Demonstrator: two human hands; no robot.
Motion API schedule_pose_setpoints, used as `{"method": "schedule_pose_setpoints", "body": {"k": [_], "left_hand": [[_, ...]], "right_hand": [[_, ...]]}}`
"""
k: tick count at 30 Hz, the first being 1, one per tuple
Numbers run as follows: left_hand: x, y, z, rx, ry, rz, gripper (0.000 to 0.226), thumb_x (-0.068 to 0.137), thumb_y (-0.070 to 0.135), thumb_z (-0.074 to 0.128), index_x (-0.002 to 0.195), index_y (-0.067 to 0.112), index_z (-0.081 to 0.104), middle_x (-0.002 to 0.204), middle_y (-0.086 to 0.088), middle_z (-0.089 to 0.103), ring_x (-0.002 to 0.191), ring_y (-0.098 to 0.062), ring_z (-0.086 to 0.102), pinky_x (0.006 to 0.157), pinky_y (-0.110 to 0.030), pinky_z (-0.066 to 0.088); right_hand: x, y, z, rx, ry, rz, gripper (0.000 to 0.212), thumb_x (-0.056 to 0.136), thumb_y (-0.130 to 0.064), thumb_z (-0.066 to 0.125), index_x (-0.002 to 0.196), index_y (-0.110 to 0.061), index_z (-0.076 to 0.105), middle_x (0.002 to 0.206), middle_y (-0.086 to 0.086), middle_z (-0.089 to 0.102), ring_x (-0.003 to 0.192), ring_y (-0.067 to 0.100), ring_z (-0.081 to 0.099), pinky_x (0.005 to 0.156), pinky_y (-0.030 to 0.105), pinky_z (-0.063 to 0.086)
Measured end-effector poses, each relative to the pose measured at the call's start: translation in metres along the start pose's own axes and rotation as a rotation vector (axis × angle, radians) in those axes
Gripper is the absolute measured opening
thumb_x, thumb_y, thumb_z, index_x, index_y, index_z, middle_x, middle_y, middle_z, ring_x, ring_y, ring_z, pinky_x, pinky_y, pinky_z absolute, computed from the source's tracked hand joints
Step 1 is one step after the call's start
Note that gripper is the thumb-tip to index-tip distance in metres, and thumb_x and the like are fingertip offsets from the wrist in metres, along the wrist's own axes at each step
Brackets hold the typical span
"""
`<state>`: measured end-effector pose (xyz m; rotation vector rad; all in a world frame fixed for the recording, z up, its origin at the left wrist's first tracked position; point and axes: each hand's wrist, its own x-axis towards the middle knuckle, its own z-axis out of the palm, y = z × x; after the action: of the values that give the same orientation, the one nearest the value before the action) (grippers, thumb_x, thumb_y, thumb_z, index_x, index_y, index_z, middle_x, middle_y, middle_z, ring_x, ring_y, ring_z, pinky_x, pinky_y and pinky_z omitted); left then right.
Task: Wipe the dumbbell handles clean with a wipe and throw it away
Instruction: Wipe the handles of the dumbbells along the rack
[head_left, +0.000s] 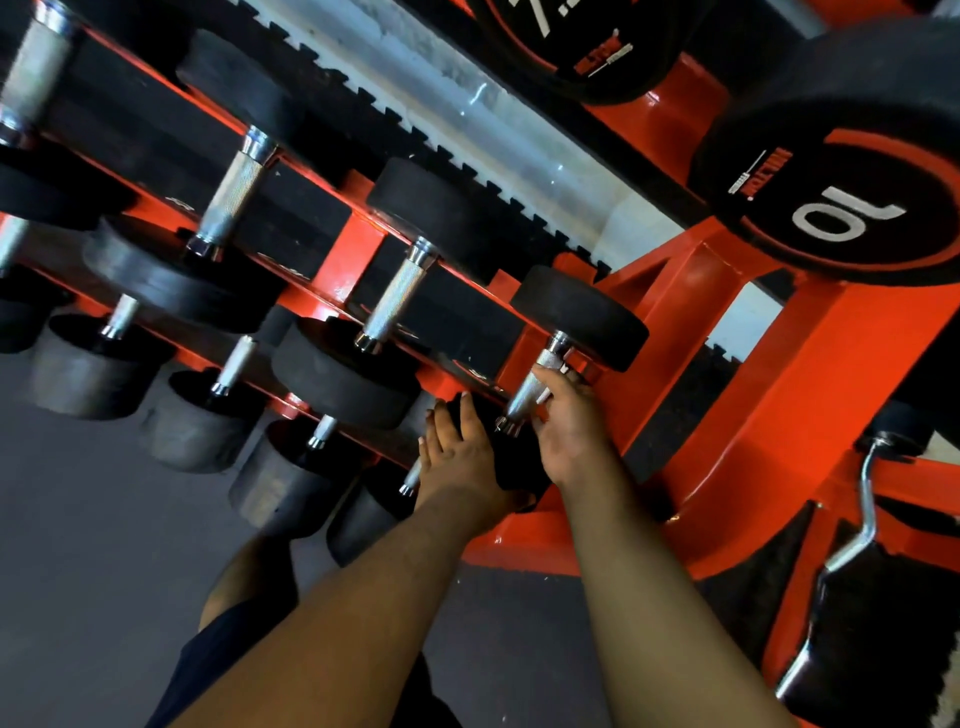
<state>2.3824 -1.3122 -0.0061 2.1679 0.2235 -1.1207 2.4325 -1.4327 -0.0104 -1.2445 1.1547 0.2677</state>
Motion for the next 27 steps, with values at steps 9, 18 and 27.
{"method": "schedule_pose_setpoints", "body": {"k": [9, 18, 27], "left_hand": [[-0.001, 0.000, 0.000, -0.016, 0.008, 0.010, 0.150, 0.060, 0.055, 0.091, 0.160, 0.020, -0.015, 0.167, -0.018, -0.017, 0.155, -0.032, -0.015, 0.127, -0.047, -0.002], [-0.002, -0.001, -0.003, -0.003, 0.002, 0.020, 0.149, 0.062, 0.052, 0.092, 0.160, 0.019, -0.015, 0.167, -0.019, -0.016, 0.156, -0.033, -0.014, 0.127, -0.047, -0.002], [-0.001, -0.002, 0.000, -0.011, 0.009, 0.030, 0.148, 0.062, 0.052, 0.092, 0.160, 0.021, -0.015, 0.167, -0.018, -0.016, 0.156, -0.033, -0.014, 0.127, -0.047, -0.002]], "right_hand": [[-0.008, -0.001, -0.002, -0.061, -0.048, 0.070, 0.014, 0.096, -0.014, 0.060, 0.110, -0.012, 0.062, 0.087, 0.011, 0.066, 0.072, 0.020, 0.068, 0.059, 0.029, 0.056], [0.016, -0.030, 0.009, -0.013, 0.038, 0.019, 0.004, 0.094, -0.016, 0.062, 0.091, -0.014, 0.062, 0.092, 0.005, 0.063, 0.087, 0.019, 0.062, 0.079, 0.031, 0.051], [0.016, -0.010, -0.006, -0.041, -0.018, 0.120, 0.011, 0.094, -0.015, 0.059, 0.096, -0.009, 0.067, 0.080, 0.007, 0.067, 0.076, 0.020, 0.066, 0.064, 0.029, 0.053]]}}
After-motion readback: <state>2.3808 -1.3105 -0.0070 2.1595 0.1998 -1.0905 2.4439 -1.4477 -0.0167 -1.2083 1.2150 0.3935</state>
